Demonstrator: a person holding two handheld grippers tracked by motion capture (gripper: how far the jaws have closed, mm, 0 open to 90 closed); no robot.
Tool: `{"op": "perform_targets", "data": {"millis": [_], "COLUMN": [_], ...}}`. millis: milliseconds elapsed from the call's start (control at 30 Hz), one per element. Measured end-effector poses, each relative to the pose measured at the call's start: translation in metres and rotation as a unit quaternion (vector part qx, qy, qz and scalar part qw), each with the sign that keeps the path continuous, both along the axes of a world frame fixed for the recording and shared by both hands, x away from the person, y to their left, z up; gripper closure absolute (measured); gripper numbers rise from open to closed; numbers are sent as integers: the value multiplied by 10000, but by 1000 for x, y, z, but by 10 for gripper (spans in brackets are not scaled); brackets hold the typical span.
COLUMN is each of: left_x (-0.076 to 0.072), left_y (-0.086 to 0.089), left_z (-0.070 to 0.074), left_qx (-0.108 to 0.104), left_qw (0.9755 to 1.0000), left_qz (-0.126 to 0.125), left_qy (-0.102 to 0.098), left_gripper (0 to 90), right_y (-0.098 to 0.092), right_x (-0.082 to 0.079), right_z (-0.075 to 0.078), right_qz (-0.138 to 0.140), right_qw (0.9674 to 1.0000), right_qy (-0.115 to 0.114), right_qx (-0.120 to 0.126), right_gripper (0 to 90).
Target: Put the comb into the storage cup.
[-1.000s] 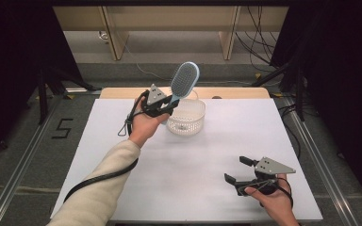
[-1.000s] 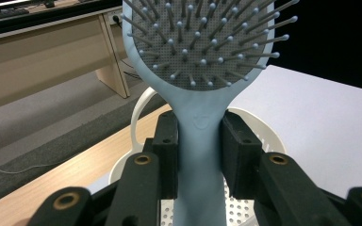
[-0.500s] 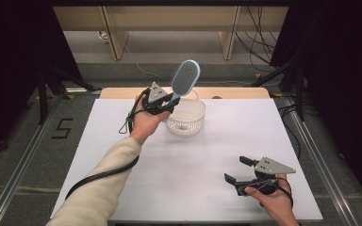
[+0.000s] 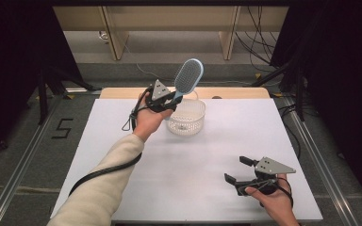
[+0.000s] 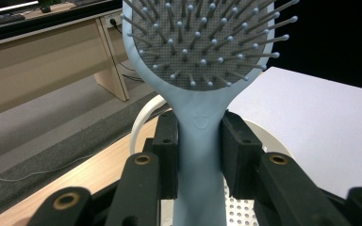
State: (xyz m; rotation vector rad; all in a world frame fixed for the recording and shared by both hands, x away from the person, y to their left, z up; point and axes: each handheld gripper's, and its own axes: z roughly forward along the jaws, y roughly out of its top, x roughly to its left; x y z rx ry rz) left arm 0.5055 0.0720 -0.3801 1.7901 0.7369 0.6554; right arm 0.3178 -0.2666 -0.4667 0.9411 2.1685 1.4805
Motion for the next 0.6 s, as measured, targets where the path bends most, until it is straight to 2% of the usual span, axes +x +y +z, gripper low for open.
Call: {"op": "perform_targets", "data": {"millis": [600], "left_x": [6], "left_y": [-6], "left_z": [5], "left_qx": [-3], "left_qw": [10000], "left_qz": [-60], "left_qy": [-43], "left_gripper": [696], "right_y": [0], "right_x": [0], "right_z": [0], "right_qz": [6], "right_qw": [10000], "right_qy": [-9], "right_qx": [7], "right_gripper": [118]}}
